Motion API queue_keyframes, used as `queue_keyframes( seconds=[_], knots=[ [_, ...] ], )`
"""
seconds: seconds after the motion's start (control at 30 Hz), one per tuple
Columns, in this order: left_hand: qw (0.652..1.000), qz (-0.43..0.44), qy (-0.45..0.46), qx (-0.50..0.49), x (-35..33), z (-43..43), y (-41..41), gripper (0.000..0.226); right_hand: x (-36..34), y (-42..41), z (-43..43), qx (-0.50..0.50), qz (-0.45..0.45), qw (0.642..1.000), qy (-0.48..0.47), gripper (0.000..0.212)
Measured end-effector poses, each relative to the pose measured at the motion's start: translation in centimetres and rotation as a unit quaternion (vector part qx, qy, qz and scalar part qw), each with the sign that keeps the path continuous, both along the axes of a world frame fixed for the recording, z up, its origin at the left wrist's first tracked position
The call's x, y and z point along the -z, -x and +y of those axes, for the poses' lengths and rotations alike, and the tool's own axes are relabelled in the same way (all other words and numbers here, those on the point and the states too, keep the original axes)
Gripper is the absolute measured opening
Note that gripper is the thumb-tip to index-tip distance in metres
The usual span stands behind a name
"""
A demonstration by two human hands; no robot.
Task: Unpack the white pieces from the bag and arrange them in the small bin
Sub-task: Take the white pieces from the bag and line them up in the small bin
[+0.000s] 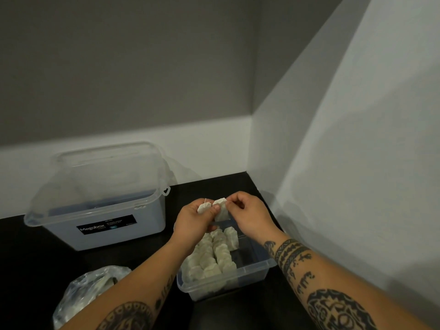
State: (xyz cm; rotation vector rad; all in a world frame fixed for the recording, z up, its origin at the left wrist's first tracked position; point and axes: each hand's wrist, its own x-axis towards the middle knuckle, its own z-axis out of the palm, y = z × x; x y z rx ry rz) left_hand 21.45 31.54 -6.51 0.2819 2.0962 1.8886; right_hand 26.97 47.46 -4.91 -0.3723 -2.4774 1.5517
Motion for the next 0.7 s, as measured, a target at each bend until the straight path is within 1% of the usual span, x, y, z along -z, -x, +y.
queue_keyframes(
  seconds=[0.1, 0.23, 0.43, 0.53, 0.6, 0.7],
  knots=[
    [1.0, -0.016, -0.013, -0.004, -0.36, 0.02, -0.19, 0.009, 0.1, 0.07, -0.13, -0.005, 0.007, 1.0, 0.019, 0.015],
    [0.999, -0.03, -0.022, 0.001, -0.48, -0.07, -0.43, 0.01, 0.24, -0.11, -0.09, -0.004, 0.003, 1.0, 0.003, 0.011],
    [1.0, -0.023, -0.007, 0.0, -0.28, -0.44, -0.71, 0.008, 0.43, -0.38, -0.27, -0.006, 0.004, 1.0, 0.012, 0.009],
    [0.999, -0.023, -0.022, 0.001, -0.37, -0.55, -0.78, 0.009, 0.68, -0.39, -0.54, -0.011, -0.019, 1.0, 0.007, 0.009],
    [1.0, -0.014, -0.012, -0.001, -0.43, -0.6, -0.82, 0.009, 0.77, -0.37, -0.63, 0.001, -0.029, 1.0, -0.002, 0.007],
    [0.999, -0.02, -0.002, -0.034, -0.17, -0.86, -0.38, 0.01, 0.94, -0.39, -0.58, 0.031, -0.057, 0.997, -0.029, 0.007]
  ],
)
